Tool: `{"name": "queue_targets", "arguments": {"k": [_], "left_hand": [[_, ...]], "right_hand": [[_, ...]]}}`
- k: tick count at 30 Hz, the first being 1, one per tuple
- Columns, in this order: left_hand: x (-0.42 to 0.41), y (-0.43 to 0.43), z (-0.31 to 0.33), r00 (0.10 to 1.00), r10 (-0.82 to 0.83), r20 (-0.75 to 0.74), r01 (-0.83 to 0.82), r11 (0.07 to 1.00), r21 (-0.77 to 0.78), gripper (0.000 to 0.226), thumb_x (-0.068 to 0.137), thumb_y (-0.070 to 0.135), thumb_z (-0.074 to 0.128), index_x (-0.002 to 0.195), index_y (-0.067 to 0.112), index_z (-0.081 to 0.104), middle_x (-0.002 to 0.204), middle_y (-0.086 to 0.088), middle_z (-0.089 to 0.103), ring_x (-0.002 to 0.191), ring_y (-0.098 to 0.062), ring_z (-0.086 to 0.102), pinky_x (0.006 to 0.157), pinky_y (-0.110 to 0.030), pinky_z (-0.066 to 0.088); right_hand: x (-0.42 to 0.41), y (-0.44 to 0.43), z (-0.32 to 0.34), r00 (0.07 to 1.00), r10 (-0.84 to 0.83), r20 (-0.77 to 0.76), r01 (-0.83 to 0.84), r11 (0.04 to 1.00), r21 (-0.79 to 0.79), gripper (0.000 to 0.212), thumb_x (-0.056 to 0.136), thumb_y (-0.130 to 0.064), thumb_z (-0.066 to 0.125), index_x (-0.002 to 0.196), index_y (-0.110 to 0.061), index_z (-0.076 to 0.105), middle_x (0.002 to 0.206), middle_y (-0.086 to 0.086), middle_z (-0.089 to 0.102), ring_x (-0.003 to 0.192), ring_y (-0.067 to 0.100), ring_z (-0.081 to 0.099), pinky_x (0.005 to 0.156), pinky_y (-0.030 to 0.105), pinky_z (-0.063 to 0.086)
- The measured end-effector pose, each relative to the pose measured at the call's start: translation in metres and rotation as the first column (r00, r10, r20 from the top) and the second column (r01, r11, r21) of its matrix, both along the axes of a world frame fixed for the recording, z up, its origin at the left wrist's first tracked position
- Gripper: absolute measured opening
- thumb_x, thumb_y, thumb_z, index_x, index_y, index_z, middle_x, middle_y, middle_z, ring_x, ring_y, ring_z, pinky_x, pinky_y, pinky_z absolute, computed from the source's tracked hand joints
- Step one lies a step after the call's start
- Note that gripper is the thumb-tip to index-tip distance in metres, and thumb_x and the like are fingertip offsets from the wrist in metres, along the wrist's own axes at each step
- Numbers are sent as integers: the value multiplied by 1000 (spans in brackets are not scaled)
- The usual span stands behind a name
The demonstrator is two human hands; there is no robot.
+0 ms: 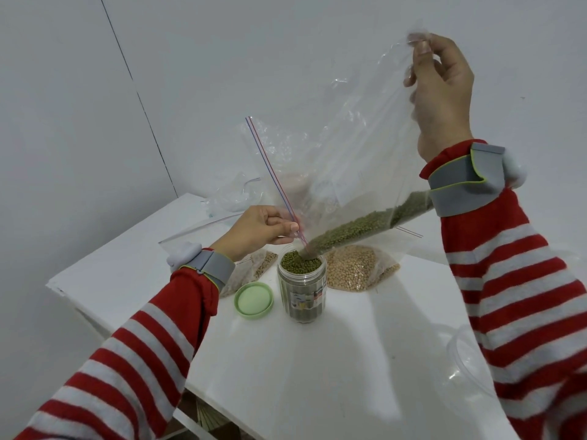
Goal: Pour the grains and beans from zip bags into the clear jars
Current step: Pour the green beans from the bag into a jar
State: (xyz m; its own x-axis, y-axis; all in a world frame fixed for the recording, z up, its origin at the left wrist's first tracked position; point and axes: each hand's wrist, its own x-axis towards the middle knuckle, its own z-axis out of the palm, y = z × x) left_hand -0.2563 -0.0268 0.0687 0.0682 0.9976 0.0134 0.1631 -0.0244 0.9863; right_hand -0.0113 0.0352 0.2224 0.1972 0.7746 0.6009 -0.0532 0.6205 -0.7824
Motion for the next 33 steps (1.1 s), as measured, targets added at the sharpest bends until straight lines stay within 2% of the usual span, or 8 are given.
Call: {"name": "queue_targets", "arguments": {"k": [7,12,16,21,26,29,31,33], "left_hand": [[2,3,3,998,-8,-63,7,1000,-4,19,86,5,70,105,2,69,100,-18,74,91,-22,72,80,-28,60],[10,6,12,985,-34,-168,35,999,2,25,87,6,70,110,-1,67,90,-10,76,88,-15,73,78,-24,59],[19,11,18,963,-62,-262,68,998,13,21,85,8,73,106,4,70,94,-15,75,91,-20,72,80,-29,60],[29,17,20,930,-106,-352,120,993,17,20,84,12,75,104,7,72,87,-10,76,81,-15,72,80,-27,59],[41,26,21,868,-108,-484,161,984,70,23,84,11,75,105,2,73,79,-19,71,75,-14,68,78,-27,60],[51,30,17,817,-104,-567,194,976,102,19,83,10,75,102,6,75,81,-12,75,72,-9,68,77,-24,58],[56,31,15,782,-87,-617,205,971,124,17,83,12,75,100,10,76,80,-7,76,71,-5,67,76,-20,55],[58,33,12,775,-77,-627,207,969,137,16,82,13,75,98,11,77,79,-6,76,74,-9,71,78,-22,55]], "right_hand": [[12,7,-10,999,-28,-36,27,999,-23,19,102,-25,48,106,-24,67,71,-9,51,63,2,46,65,15,39],[33,21,-39,973,-146,-178,135,988,-72,17,100,-20,50,103,-18,66,97,-4,62,60,2,46,68,16,43],[55,39,-81,927,-309,-214,266,941,-208,19,94,-29,49,97,-29,68,95,-2,62,83,9,55,86,30,54],[67,43,-125,842,-502,-199,388,819,-424,25,96,-22,42,93,-32,65,101,-7,63,98,15,61,85,27,52],[75,53,-162,816,-562,134,487,544,-683,41,99,-20,41,139,-20,48,143,8,40,127,27,48,103,40,44],[58,43,-147,850,-466,245,526,742,-416,54,91,-12,48,145,-15,41,148,9,35,135,25,39,113,40,33],[37,26,-129,886,-272,376,334,936,-111,52,86,-12,48,138,-18,50,140,5,47,129,14,41,114,34,29],[16,8,-110,785,-87,613,73,996,48,53,78,-19,47,130,-23,57,134,0,56,125,10,44,115,36,28]]}}
